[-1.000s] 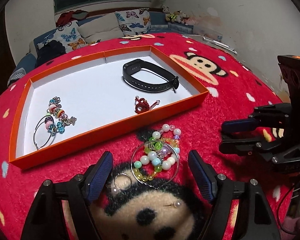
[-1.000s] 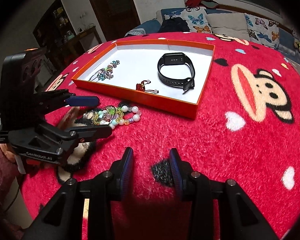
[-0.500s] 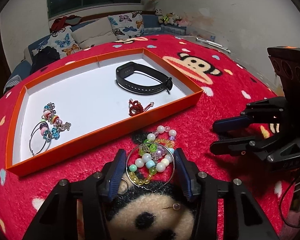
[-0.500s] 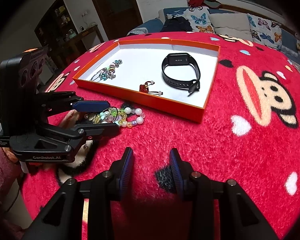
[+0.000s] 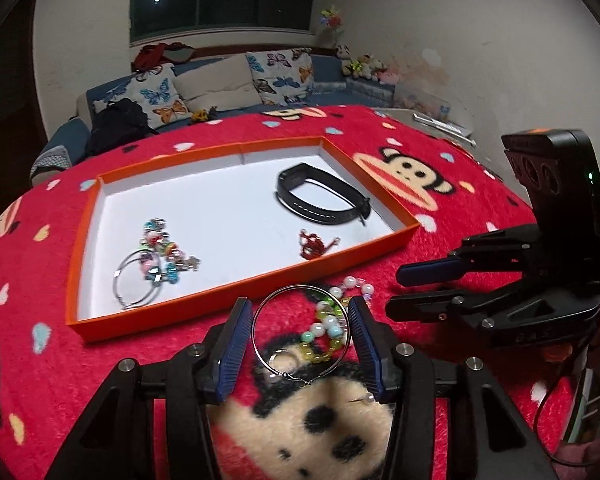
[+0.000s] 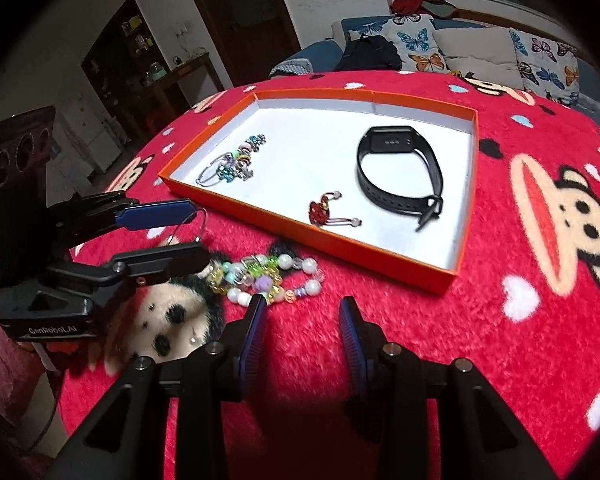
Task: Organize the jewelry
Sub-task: 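Carry the hoop into the box with the left tool while the right tool grasps the pearl beaded bracelet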
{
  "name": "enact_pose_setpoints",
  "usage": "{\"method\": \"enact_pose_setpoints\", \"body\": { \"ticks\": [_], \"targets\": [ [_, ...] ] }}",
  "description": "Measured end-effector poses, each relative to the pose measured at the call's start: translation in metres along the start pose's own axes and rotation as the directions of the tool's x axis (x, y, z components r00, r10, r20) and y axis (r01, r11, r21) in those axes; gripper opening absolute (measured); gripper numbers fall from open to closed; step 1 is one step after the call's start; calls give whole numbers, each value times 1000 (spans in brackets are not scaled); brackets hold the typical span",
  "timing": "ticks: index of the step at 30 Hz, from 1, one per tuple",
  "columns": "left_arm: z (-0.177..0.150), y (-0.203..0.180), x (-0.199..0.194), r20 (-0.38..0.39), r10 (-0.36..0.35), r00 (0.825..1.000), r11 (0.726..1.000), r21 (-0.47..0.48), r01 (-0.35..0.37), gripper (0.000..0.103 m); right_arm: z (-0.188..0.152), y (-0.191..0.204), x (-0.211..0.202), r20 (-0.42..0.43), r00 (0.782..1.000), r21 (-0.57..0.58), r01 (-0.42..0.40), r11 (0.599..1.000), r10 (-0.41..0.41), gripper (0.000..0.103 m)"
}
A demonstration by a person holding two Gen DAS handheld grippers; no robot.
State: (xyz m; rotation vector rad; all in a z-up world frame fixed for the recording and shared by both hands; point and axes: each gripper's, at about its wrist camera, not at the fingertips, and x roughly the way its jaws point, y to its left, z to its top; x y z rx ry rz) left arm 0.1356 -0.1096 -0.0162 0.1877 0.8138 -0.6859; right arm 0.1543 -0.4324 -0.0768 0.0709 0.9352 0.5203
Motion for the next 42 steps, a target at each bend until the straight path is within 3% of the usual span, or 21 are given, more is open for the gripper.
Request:
{"method": "enact_pose_setpoints", "body": {
  "ticks": [9,17,19,21,29,32,35,42],
  "targets": [
    [-5,17,-16,28,28,999,998,-49,-26,52,5,21,7,-10,999,-88,-38,995,37,41],
    [-10,20,-22,31,40,999,998,-57,-38,52,18,17,11,26,1000,-76,13,997,-11,41],
    [-10,20,-22,33,41,999,998,-56,-39,52,19,13,12,23,998,-69,51,996,-49,37],
    [-9,22,-22,33,38,999,998,-60,-36,52,20,10,15,9,998,-62,56,997,-55,25],
    [-10,23,-17,22,41,999,997,-60,-40,52,18,11,33,-34,996,-135,79,988,-84,22],
    [-11,25,-16,22,46,999,997,-66,-44,52,17,15,33,-20,995,-180,95,979,-101,21],
    [-11,27,-16,21,50,999,996,-76,-49,52,15,18,33,-10,992,-202,120,972,-125,12],
    [-8,29,-24,37,65,997,995,-84,-62,52,14,24,7,52,991,-197,132,972,-124,12]
  ]
}}
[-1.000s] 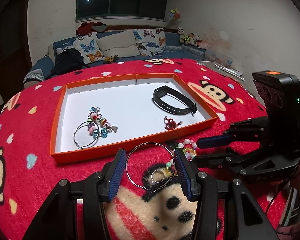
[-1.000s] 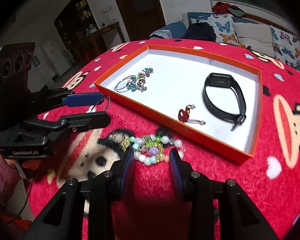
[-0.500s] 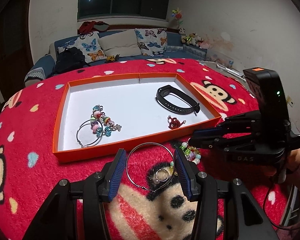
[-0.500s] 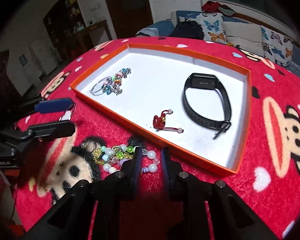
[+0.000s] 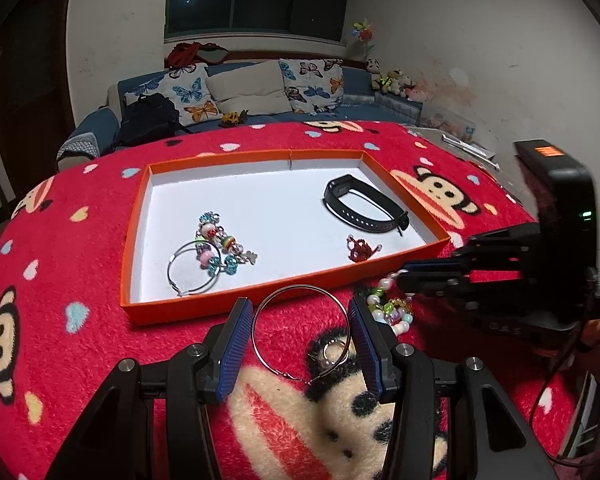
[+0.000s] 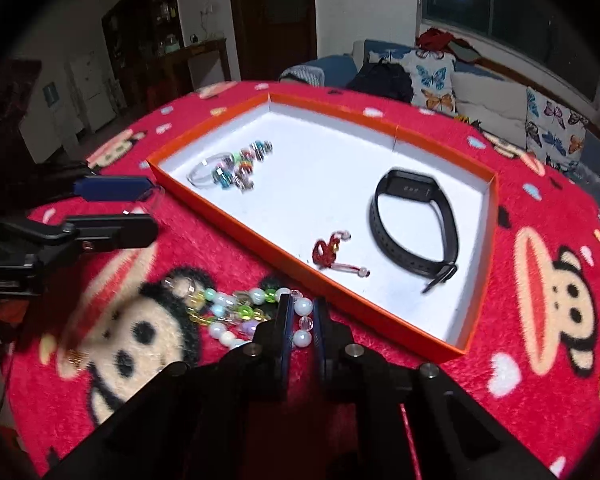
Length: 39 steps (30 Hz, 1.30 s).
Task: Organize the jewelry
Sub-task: 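Carry the hoop into the box with the left tool while the right tool grasps the pearl beaded bracelet, then lower the beaded bracelet into the box and open the right tool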
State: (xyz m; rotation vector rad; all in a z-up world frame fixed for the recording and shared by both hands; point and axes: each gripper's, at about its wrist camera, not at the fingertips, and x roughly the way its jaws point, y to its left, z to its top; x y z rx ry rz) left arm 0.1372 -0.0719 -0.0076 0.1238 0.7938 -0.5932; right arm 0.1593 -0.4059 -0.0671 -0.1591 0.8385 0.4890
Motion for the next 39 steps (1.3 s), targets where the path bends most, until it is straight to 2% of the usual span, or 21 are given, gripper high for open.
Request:
{"method": "enact_pose_setpoints", "body": {
  "ticks": [11,20,29,39],
  "targets": [
    [25,0,-23,68,20,997,1000,5,-20,52,30,4,-51,127,992,-17,4,1000,-2,12],
    [52,0,-17,83,29,996,999,24,-31,52,52,-8,-72,191,982,-2,5,1000,-5,12],
    [68,9,25,26,31,999,999,21,-31,53,76,-23,-75,241,971,18,4,1000,-9,12],
    [64,8,75,-57,15,998,1000,26,-13,53,97,-37,-41,227,973,46,-41,998,29,12]
  ]
}}
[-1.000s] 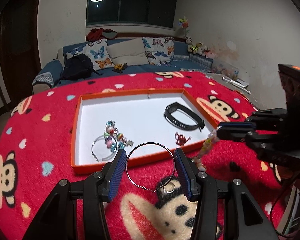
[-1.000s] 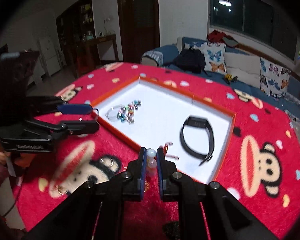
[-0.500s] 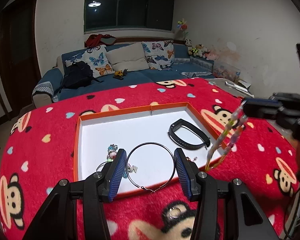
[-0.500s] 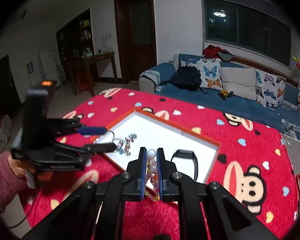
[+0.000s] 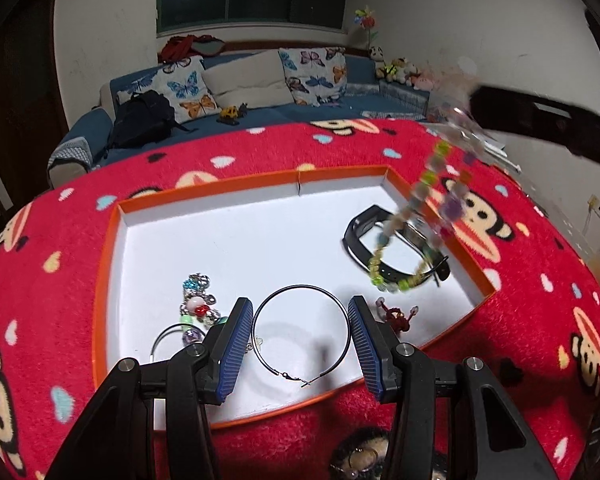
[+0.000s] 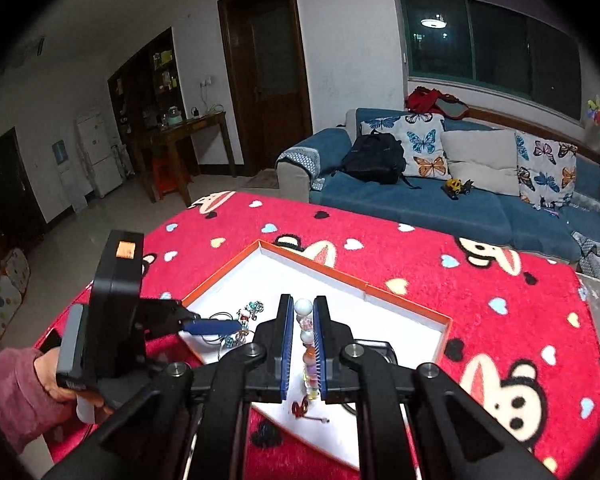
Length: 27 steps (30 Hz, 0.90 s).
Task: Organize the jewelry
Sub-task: 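Lower the beaded bracelet into the box and open the right tool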
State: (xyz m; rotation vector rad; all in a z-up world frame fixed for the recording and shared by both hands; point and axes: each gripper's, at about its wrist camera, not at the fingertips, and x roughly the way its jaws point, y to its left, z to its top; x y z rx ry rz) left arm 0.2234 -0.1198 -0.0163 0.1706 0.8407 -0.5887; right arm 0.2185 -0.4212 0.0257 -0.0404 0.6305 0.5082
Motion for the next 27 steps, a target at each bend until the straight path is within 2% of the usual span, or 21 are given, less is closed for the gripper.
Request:
{"method": "enact_pose_setpoints", "body": {
  "ticks": [10,20,27],
  "targets": [
    [1,0,20,-34,-16,999,1000,-1,16,53,0,-11,38,-62,996,56,-61,997,64,12],
    [-2,4,33,-65,-25,998,1000,-14,25,56,-14,-17,69,-148,985,96,-72,993,86,12],
    [-2,6,36,-68,-21,997,999,-26,19,67,-26,-18,86,-209,973,118,-71,991,95,12]
  ]
}}
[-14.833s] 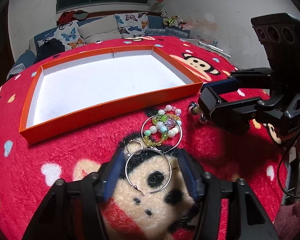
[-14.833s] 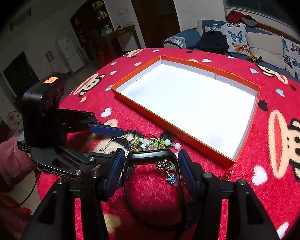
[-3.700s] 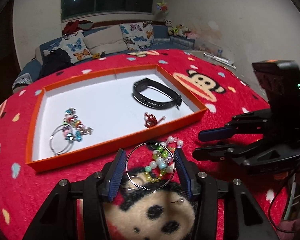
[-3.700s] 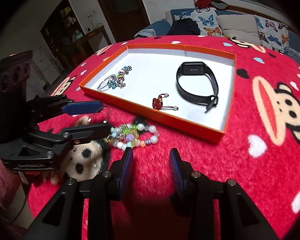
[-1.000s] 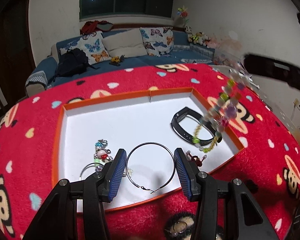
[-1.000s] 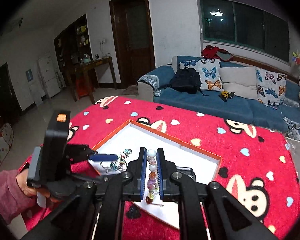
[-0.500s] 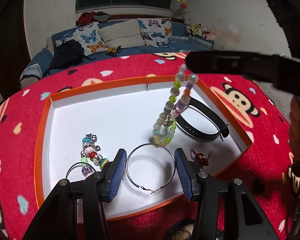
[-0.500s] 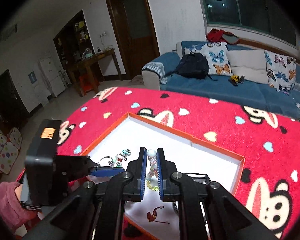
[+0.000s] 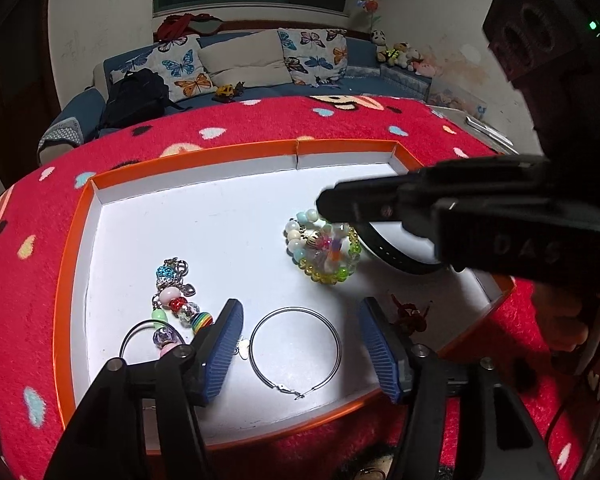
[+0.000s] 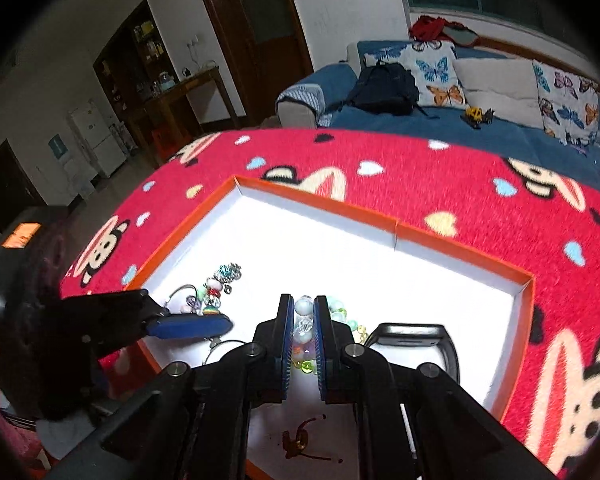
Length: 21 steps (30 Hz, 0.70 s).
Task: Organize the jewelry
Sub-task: 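Lower the beaded bracelet into the box and open the right tool, then withdraw both tools and grasp the small silver ring with the right tool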
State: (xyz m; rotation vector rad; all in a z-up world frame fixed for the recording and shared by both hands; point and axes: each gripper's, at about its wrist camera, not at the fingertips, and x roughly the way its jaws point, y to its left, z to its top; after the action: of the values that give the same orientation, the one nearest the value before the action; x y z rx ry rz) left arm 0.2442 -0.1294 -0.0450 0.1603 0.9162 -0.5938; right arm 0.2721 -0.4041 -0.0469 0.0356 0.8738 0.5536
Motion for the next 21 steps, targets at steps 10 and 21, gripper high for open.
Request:
{"method": "enact_pose_setpoints", "body": {
  "ticks": [10,21],
  "targets": [
    [-3,1,-17,38,35,999,999,-7,-35,80,-4,1,0,-21,999,-17,24,1000,-24,26],
    [-22,4,-52,63,103,993,994,-53,-100,86,-21,16,-35,35,998,-28,46,999,-45,33]
  ]
}}
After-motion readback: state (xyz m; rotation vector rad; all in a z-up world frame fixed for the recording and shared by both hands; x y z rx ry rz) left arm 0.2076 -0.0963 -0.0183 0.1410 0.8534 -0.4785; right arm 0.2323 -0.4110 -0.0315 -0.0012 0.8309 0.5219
